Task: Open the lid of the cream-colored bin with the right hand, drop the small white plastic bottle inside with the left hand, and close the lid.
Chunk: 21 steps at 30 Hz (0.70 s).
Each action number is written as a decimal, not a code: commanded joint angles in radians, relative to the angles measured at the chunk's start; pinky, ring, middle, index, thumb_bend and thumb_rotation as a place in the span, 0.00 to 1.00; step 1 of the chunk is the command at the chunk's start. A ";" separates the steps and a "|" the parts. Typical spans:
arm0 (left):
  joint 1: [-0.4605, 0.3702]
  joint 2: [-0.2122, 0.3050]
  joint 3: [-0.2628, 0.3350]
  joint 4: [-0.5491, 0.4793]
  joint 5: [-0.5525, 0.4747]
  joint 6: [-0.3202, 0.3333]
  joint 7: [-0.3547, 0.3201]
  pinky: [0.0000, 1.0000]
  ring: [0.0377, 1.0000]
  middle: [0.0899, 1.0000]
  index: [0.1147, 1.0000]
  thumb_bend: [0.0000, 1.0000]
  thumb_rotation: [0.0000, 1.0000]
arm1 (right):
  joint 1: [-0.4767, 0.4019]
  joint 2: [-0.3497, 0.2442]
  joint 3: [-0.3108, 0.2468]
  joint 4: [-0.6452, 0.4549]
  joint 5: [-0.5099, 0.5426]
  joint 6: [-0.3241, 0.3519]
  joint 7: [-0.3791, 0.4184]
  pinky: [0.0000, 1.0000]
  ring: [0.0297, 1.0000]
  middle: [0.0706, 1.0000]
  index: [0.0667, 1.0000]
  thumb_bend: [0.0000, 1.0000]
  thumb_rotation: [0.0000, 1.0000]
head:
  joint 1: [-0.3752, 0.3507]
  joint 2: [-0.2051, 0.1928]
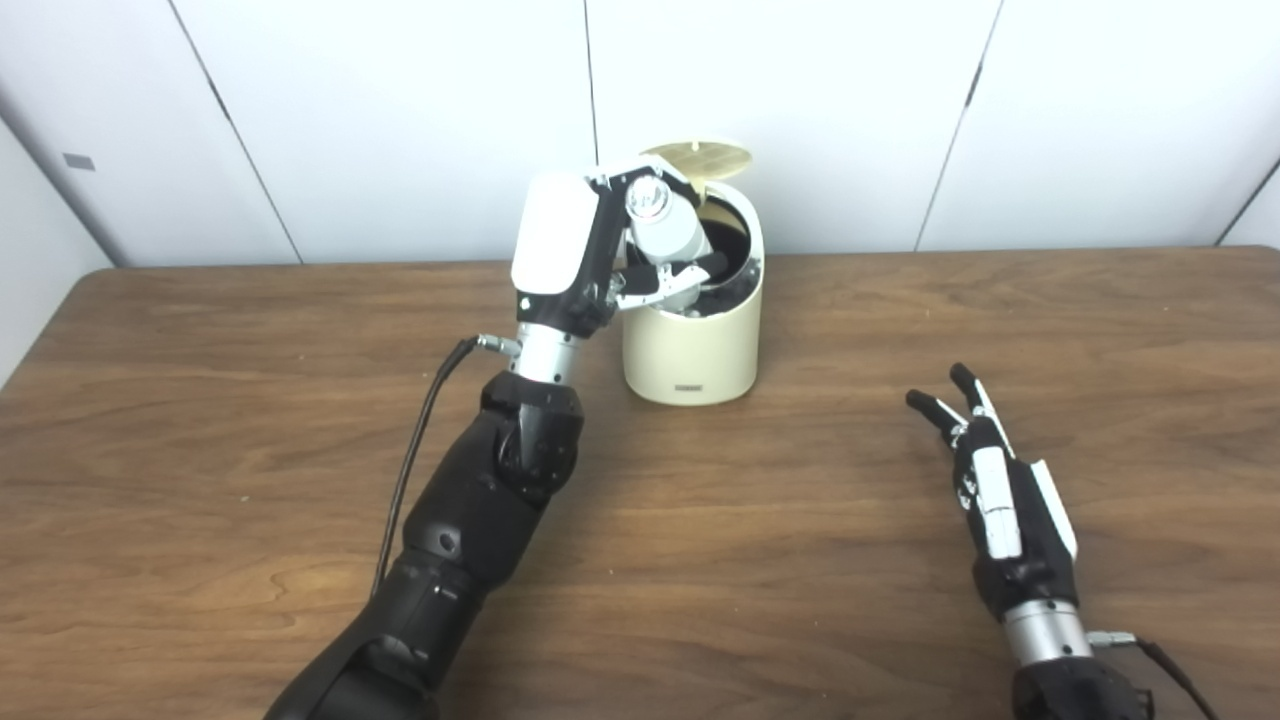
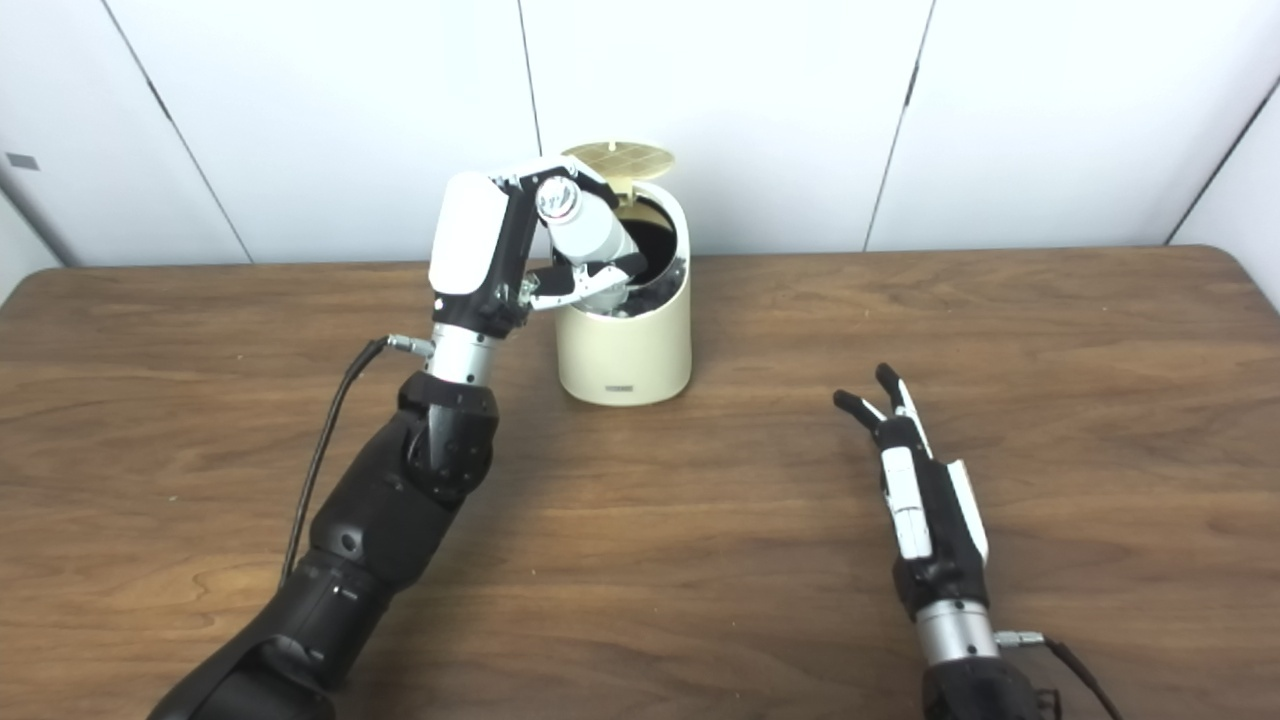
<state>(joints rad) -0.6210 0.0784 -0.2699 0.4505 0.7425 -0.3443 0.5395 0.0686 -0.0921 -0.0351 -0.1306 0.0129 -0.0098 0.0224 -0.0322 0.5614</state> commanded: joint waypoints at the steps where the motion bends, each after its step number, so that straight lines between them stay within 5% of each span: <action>1: -0.039 -0.004 0.008 -0.042 0.002 0.011 -0.001 0.31 0.37 0.49 0.45 0.49 0.00 | 0.022 0.006 0.012 0.055 -0.002 -0.004 0.010 1.00 0.93 0.83 0.97 0.51 1.00 | -0.001 0.002; 3: -0.036 -0.004 0.010 -0.053 -0.011 0.027 -0.022 0.29 0.41 0.44 0.44 0.50 0.00 | 0.021 0.005 0.012 0.057 -0.002 -0.003 0.009 1.00 0.93 0.83 0.97 0.52 1.00 | -0.001 0.002; 5: -0.031 -0.003 0.011 -0.066 -0.019 0.039 -0.044 0.26 0.31 0.45 0.43 0.52 0.03 | 0.022 0.004 0.013 0.056 -0.007 -0.004 0.008 1.00 0.93 0.83 0.98 0.54 1.00 | -0.001 0.002; 7: -0.025 0.001 0.009 -0.090 -0.021 0.073 -0.083 0.26 0.28 0.49 0.48 0.90 0.07 | 0.021 0.005 0.012 0.059 -0.003 -0.007 0.009 1.00 0.93 0.83 0.97 0.53 1.00 | -0.001 0.002; 9: -0.019 0.004 0.008 -0.114 -0.017 0.110 -0.122 0.31 0.32 0.51 0.51 0.98 0.13 | 0.021 0.003 0.012 0.058 -0.004 -0.005 0.009 1.00 0.93 0.83 0.97 0.53 1.00 | -0.001 0.002; 21: -0.017 0.005 0.010 -0.131 -0.019 0.126 -0.146 0.30 0.31 0.50 0.51 1.00 0.14 | 0.018 0.002 0.010 0.065 0.001 -0.013 0.011 1.00 0.93 0.83 0.97 0.53 1.00 | 0.003 0.002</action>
<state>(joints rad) -0.5962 0.0805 -0.2655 0.3487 0.7271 -0.2047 0.3827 0.0661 -0.0945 -0.0346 -0.1267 0.0115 -0.0132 0.0219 -0.0291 0.5630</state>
